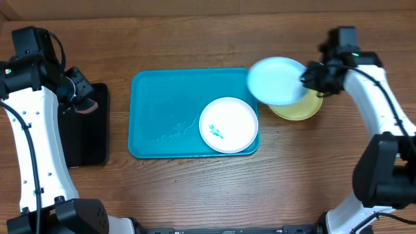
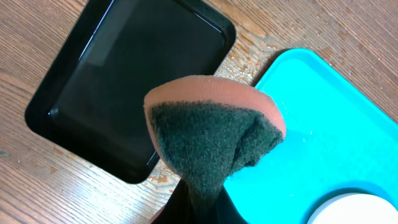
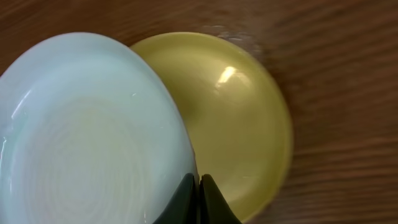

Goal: Clean dirty plates on tray and stack at the side
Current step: 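Lift the white plate with the right gripper and stack it on the yellow plate, then move the right gripper to the pink-rimmed plate and grip its rim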

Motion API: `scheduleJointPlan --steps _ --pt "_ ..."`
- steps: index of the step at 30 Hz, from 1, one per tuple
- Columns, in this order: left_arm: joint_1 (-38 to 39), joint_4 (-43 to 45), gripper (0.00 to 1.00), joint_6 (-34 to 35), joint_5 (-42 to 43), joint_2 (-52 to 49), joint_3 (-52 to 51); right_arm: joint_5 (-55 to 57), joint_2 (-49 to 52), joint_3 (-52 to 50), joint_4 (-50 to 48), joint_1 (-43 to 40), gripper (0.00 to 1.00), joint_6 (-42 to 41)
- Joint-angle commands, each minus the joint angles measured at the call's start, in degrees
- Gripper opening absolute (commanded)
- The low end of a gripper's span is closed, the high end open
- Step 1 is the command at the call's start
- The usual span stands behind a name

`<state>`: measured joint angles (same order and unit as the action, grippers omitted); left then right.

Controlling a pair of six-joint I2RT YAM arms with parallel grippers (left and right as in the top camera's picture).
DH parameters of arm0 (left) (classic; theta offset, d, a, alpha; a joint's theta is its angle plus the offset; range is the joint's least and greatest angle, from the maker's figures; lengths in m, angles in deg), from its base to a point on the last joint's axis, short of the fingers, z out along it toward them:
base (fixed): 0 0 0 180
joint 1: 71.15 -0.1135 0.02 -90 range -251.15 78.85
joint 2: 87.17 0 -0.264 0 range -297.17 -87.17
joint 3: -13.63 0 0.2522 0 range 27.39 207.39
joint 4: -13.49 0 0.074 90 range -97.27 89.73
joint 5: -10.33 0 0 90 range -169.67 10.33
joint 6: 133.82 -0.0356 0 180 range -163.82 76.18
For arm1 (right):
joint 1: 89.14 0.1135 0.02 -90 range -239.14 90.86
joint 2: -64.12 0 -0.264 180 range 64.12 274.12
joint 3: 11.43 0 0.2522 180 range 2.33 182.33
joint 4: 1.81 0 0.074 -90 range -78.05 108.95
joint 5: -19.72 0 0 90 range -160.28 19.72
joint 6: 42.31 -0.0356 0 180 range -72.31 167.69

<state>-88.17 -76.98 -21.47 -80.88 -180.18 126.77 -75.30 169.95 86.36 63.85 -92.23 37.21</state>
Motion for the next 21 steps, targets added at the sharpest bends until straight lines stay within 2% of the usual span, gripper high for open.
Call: scheduleJointPlan --steps 1,7,12,14,18,20,21 --pt "-0.22 0.28 0.04 0.98 0.85 -0.37 -0.22 0.94 -0.26 -3.13 -0.96 -5.11 0.04 -0.24" --pt "-0.22 0.26 0.04 0.98 0.83 -0.37 -0.22 -0.83 -0.26 -7.21 -4.24 -8.66 0.04 -0.22" --pt "-0.22 0.26 0.04 0.98 0.85 -0.37 -0.22 -3.87 -0.24 -9.81 -7.58 -7.45 0.44 -0.22" --pt "-0.22 0.24 0.04 0.98 0.85 -0.37 -0.22 -6.45 -0.26 -11.43 -10.21 -6.34 0.57 -0.22" --pt "-0.22 0.24 0.04 0.98 0.85 -0.37 -0.22 -13.7 -0.24 -13.84 -13.27 -2.99 0.61 0.2" --pt "-0.22 0.24 0.04 0.98 0.92 -0.37 -0.22 -24.35 -0.24 -14.67 -14.16 0.55 0.61 4.96" --pt "-0.22 0.26 0.04 1.01 1.36 -0.37 -0.22 -30.25 -0.24 -14.67 -14.36 4.07 0.62 9.92"
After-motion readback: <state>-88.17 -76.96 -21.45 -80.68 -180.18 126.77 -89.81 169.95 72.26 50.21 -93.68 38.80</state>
